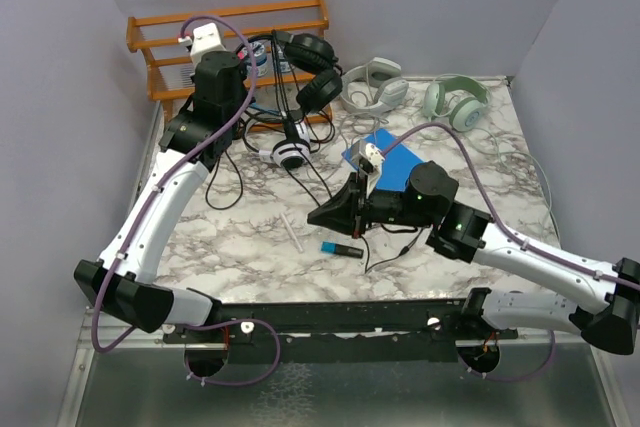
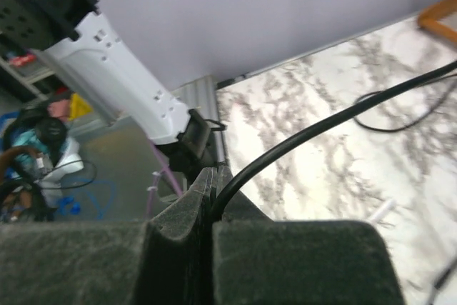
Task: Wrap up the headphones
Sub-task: Wrap the headphones cable around the headphones.
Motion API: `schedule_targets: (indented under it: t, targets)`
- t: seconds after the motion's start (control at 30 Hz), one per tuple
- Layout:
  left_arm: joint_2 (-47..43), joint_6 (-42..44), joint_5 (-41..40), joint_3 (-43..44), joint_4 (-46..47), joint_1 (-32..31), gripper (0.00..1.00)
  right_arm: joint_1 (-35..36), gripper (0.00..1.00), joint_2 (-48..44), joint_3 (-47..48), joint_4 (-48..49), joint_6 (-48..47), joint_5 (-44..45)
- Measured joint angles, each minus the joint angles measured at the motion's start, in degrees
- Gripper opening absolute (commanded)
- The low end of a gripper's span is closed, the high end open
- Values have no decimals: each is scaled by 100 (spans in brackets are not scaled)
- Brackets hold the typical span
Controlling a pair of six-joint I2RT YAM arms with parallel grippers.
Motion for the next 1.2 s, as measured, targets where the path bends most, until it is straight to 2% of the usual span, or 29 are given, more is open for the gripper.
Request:
schedule_targets:
  t: [0.27, 0.5, 0.67, 0.83, 1.03, 1.2]
  targets:
    - [-107, 1504, -96, -693, 85, -227, 0, 2, 2, 186, 1606, -2479, -1331, 1370]
    - [-649, 2771, 63, -1451, 85, -632, 0, 2, 2, 476, 2522, -3727, -2238, 2863]
    - [-1158, 3501, 308, -1825, 66, -852, 0, 2, 7, 544, 2551, -3963, -2623, 4116]
    - [-1388, 3786, 1005, -1947, -177, -1014, 0, 2, 7, 597, 2400, -3775, -2852, 4983]
    - [-1491, 3842, 2031, -2013, -446, -1093, 0, -22, 8, 896, 2334, -3480, -3032, 5449]
    - [-1604, 3805, 2505, -2146, -610, -1167, 0, -352, 12, 1067, 2334, -3416, -3038, 5340]
